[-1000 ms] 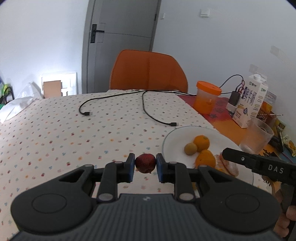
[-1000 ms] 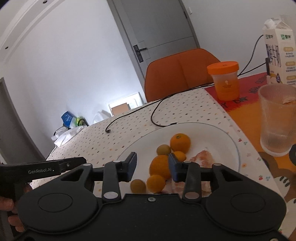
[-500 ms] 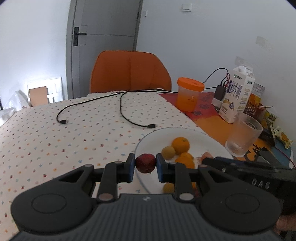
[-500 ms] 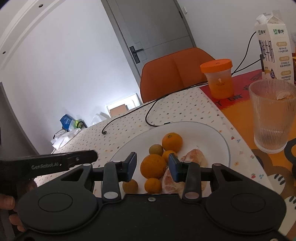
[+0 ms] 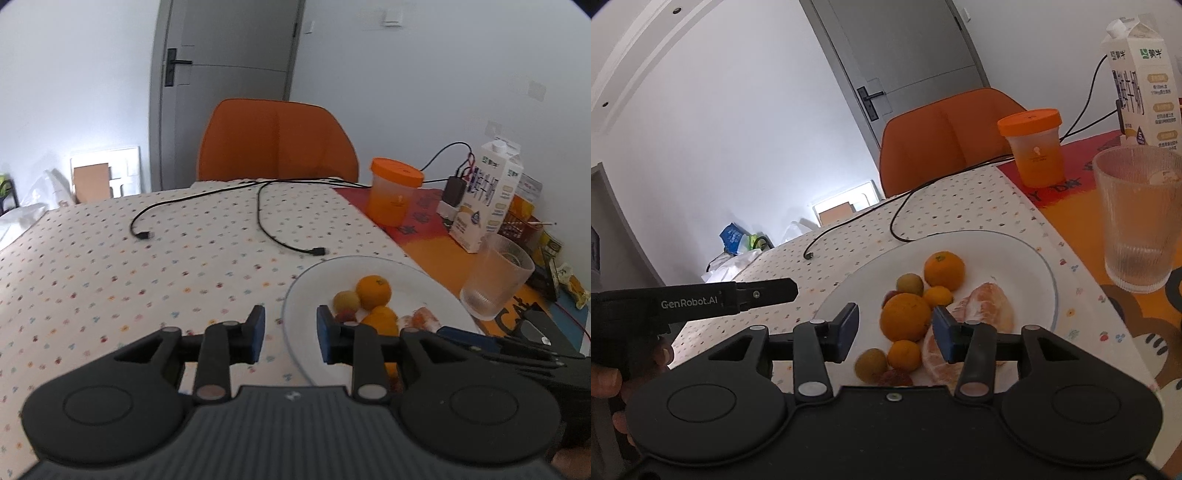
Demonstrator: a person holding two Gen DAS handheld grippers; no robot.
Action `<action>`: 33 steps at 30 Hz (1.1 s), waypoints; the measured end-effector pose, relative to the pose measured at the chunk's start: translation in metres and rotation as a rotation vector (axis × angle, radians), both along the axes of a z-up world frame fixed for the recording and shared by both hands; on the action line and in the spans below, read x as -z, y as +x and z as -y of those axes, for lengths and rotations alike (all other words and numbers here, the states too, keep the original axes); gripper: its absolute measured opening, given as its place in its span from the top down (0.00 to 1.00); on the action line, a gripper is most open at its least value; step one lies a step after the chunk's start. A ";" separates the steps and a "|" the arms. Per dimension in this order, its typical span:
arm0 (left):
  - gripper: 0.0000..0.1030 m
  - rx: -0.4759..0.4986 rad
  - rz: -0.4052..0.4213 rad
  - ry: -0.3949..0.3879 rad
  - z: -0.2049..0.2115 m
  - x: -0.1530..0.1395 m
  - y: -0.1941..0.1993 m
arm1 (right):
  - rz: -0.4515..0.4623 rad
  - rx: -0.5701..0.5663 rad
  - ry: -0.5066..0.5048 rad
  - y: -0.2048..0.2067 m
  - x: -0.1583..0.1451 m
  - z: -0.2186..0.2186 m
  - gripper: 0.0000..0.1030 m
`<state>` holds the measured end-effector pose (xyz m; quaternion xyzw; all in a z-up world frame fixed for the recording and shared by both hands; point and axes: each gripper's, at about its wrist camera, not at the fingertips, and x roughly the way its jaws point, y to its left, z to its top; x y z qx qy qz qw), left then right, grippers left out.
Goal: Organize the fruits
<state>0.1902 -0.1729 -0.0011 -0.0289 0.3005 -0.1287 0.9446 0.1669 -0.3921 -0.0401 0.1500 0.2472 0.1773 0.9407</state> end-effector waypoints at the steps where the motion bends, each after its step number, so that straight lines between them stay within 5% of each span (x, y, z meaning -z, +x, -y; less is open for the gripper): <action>1: 0.69 -0.004 0.001 0.001 -0.002 0.000 -0.002 | 0.002 -0.002 0.000 0.000 0.000 -0.001 0.52; 15: 0.50 -0.106 0.015 -0.019 -0.044 -0.004 -0.035 | 0.033 -0.041 0.004 -0.014 -0.007 -0.016 0.43; 21: 0.33 -0.135 0.026 -0.025 -0.055 -0.006 -0.051 | 0.049 -0.058 0.006 -0.026 -0.010 -0.024 0.27; 33: 0.19 -0.183 0.041 -0.038 -0.083 -0.004 -0.087 | 0.067 -0.069 -0.006 -0.050 -0.013 -0.030 0.02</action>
